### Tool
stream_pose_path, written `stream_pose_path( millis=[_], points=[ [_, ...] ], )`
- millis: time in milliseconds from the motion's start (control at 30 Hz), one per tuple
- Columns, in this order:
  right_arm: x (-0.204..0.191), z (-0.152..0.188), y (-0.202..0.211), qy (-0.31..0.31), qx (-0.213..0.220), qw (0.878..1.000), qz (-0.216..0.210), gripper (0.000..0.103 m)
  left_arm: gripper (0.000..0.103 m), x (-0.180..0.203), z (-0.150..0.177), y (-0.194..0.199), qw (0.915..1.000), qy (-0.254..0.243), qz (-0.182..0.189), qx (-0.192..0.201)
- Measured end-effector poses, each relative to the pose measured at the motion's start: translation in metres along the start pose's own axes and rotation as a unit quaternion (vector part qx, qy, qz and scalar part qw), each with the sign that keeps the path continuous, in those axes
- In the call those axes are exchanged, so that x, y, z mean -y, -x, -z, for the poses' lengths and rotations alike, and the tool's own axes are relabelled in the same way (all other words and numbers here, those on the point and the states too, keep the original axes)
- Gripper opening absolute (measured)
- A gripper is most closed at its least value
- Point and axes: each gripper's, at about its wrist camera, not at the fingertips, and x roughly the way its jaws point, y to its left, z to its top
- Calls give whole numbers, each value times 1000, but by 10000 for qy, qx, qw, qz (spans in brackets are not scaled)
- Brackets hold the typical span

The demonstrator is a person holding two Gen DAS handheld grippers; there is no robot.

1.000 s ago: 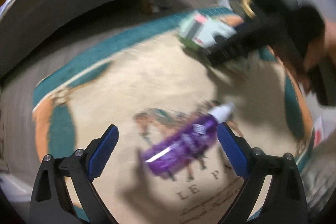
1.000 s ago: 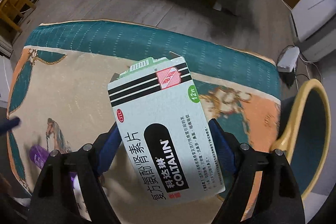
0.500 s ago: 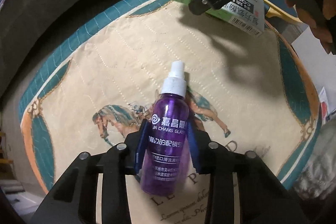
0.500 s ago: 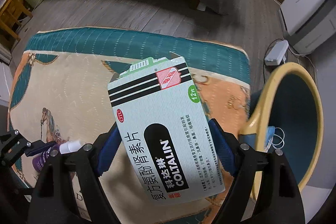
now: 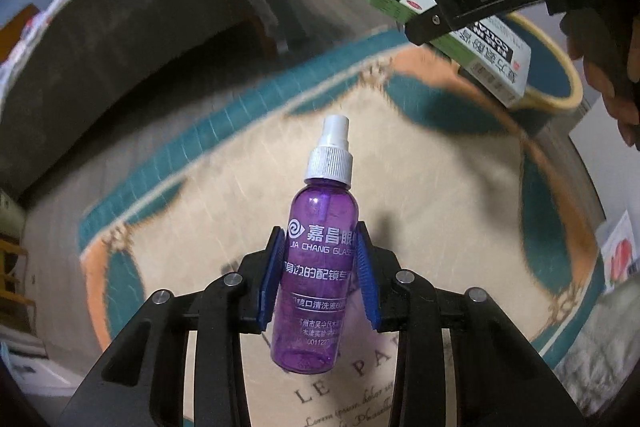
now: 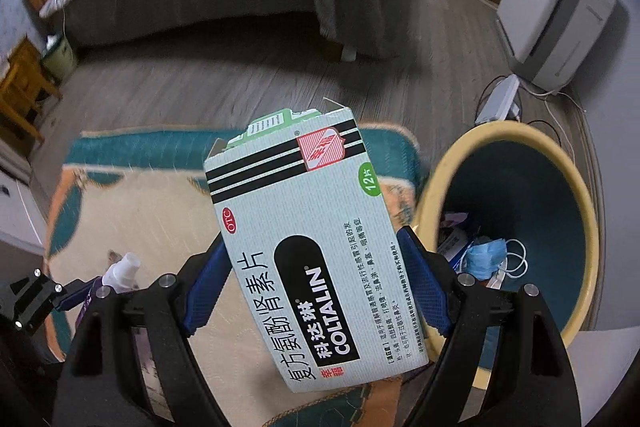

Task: Collect trash
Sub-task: 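Carry spray bottle and COLTALIN box over the bin and release both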

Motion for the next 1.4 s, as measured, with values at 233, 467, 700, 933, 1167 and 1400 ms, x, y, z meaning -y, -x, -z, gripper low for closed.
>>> stream_pose_path(
  millis=[233, 467, 700, 933, 1167, 1400],
  points=[
    [27, -6, 39, -327, 482, 9983, 4, 79, 36, 10, -21, 26, 9986, 85, -65, 510],
    [81, -4, 63, -698, 767, 9939, 371, 79, 36, 27, -41, 26, 9973, 100, 80, 722],
    [143, 12, 67, -1363, 731, 9867, 498, 80, 34, 54, -58, 26, 9963, -8, 227, 834],
    [190, 28, 61, -1960, 604, 9772, 541, 80, 34, 85, -69, 29, 9943, -19, 595, 887],
    [224, 46, 43, -2500, 359, 9665, 449, 80, 34, 123, -108, 17, 9879, 89, 1187, 996],
    [242, 52, 46, -3215, 624, 9448, -145, 81, 34, 166, -154, -20, 9869, -287, 1270, 955]
  ],
)
